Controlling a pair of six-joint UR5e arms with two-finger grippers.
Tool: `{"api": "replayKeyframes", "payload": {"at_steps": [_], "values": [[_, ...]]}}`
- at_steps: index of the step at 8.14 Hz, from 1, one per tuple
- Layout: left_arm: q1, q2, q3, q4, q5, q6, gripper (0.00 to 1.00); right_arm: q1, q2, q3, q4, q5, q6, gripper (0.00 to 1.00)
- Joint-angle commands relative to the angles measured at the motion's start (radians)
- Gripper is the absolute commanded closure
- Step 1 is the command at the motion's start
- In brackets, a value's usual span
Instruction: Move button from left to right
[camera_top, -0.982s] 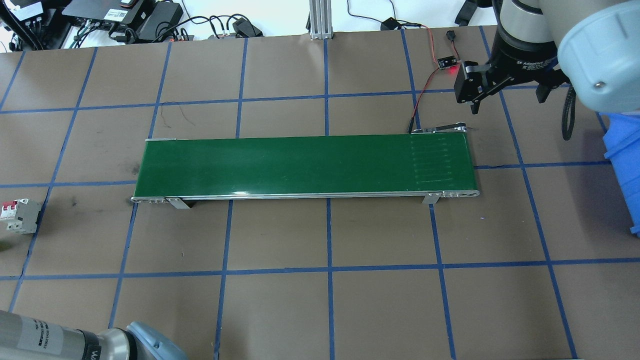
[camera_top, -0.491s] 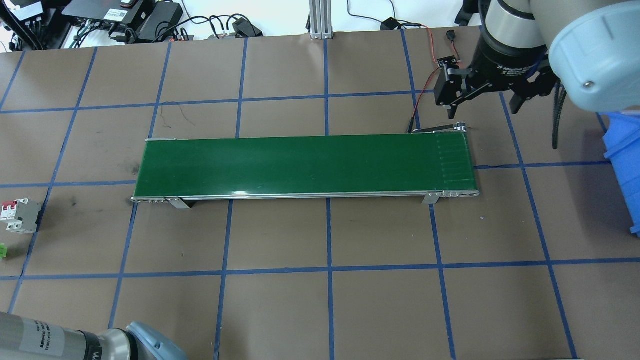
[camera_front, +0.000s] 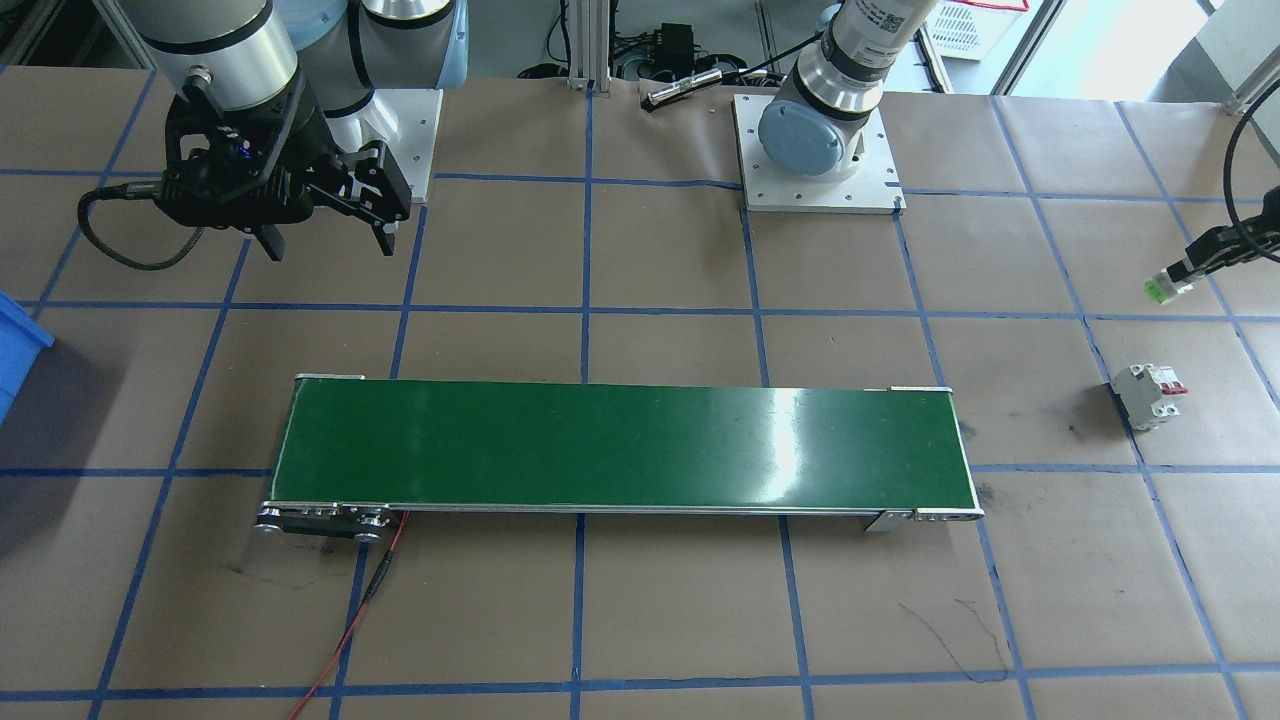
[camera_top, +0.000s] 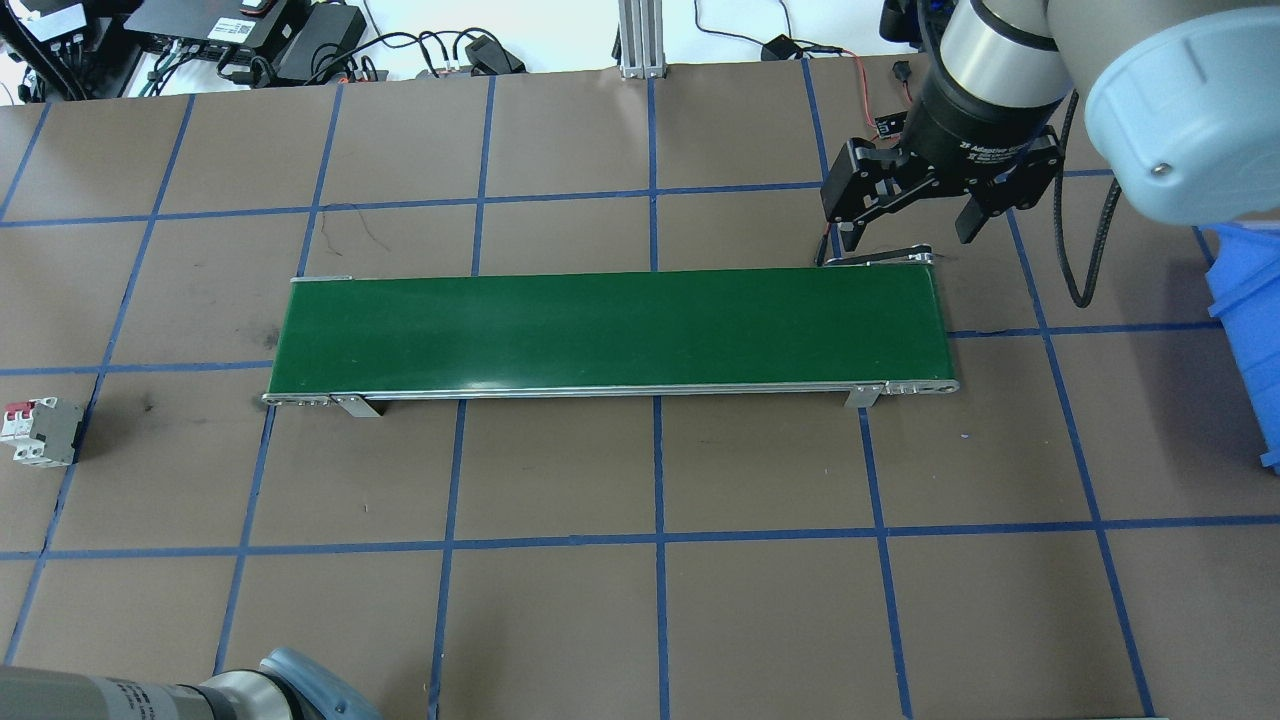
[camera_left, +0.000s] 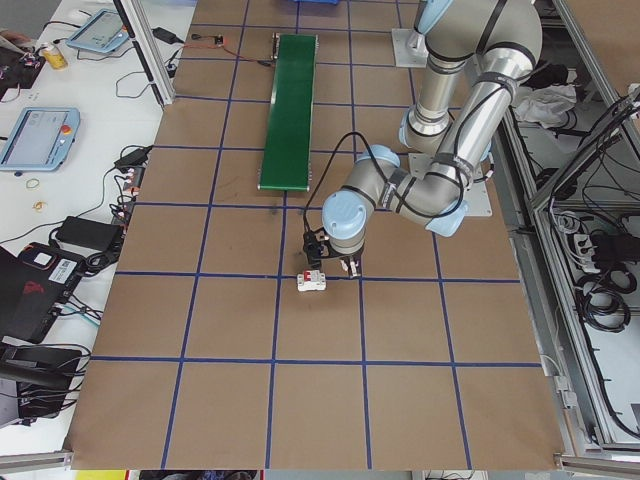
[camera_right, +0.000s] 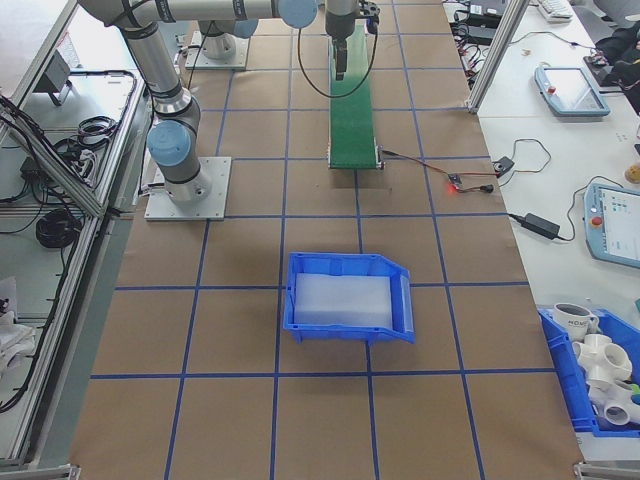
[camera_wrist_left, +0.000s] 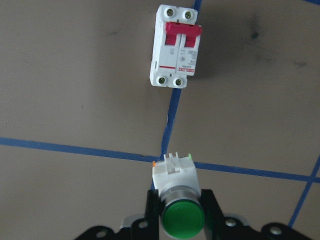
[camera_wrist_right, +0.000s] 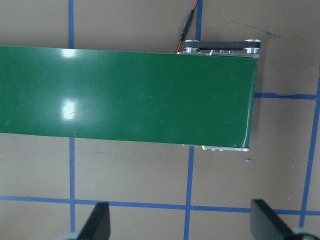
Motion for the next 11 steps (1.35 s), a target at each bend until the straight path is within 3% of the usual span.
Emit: {"api": "replayKeyframes", "payload": {"at_steps": [1, 3, 5, 7, 9, 10, 11], "values": [[-0.126, 0.197, -0.01, -0.086, -0.018, -0.418, 0.73, 0.0, 0.004, 0.005, 0.002, -0.001, -0.005, 0.0], [-0.278, 0.268, -0.011, -0.086, -0.04, -0.784, 0.73, 0.0, 0.013, 0.005, 0.001, -0.001, -0.007, 0.0], [-0.431, 0.267, -0.008, -0.073, -0.038, -1.229, 0.73, 0.0, 0.015, 0.005, 0.001, -0.001, -0.008, 0.0], [-0.58, 0.258, -0.013, -0.073, -0.037, -1.491, 0.73, -0.002, 0.031, 0.005, -0.011, -0.001, -0.01, 0.0], [-0.63, 0.224, -0.014, -0.049, -0.04, -1.685, 0.73, -0.008, 0.07, 0.005, -0.027, -0.001, -0.019, 0.0], [-0.633, 0.181, -0.016, 0.032, -0.041, -1.693, 0.73, -0.008, 0.08, 0.005, -0.052, -0.002, -0.021, 0.0], [-0.633, 0.122, -0.017, 0.159, -0.084, -1.706, 0.73, -0.008, 0.112, 0.005, -0.054, -0.004, -0.021, 0.0]]}}
